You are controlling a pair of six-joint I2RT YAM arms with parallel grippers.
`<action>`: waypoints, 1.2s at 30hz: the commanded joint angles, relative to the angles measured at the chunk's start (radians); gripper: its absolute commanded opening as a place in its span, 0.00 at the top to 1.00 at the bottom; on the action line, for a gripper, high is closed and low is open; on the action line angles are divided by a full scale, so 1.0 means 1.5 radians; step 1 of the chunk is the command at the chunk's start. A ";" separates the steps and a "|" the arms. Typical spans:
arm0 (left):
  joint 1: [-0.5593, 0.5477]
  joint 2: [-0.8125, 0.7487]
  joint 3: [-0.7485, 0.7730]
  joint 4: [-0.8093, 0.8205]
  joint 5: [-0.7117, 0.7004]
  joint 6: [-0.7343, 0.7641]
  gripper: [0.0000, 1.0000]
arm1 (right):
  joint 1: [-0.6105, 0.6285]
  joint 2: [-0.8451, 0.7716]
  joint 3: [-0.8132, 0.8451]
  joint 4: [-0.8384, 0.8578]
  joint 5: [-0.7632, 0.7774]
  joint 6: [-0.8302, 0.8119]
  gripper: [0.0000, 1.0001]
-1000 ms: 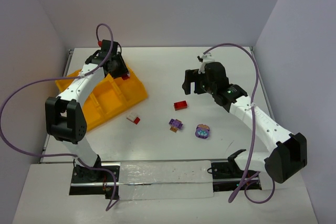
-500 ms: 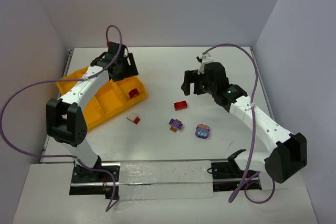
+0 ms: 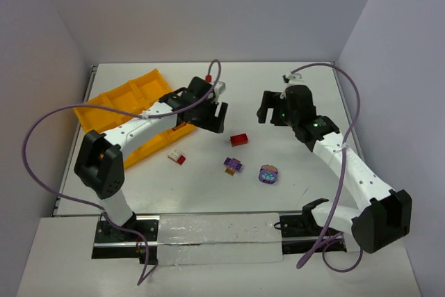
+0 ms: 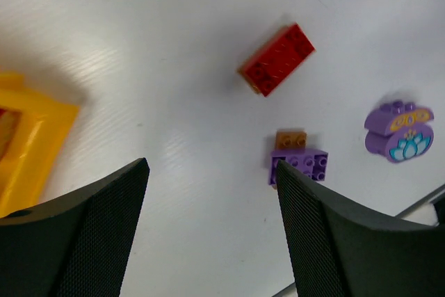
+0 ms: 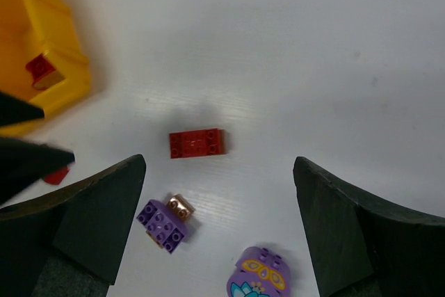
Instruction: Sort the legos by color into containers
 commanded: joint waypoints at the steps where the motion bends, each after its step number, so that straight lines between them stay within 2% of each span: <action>1: -0.039 0.040 0.043 0.070 0.019 0.085 0.18 | -0.107 -0.086 -0.047 -0.019 -0.002 0.079 0.06; 5: -0.085 0.085 0.086 0.089 -0.031 0.136 0.16 | -0.171 -0.150 -0.087 -0.021 -0.030 0.102 0.06; 11: -0.120 0.156 0.127 0.095 -0.081 0.214 0.16 | -0.180 -0.167 -0.090 -0.030 -0.040 0.105 0.06; 18: -0.131 0.211 0.154 0.095 -0.090 0.282 0.16 | -0.180 -0.165 -0.078 -0.037 -0.039 0.091 0.07; 36: -0.141 0.280 0.201 0.065 -0.062 0.302 0.23 | -0.182 -0.155 -0.064 -0.037 -0.056 0.082 0.07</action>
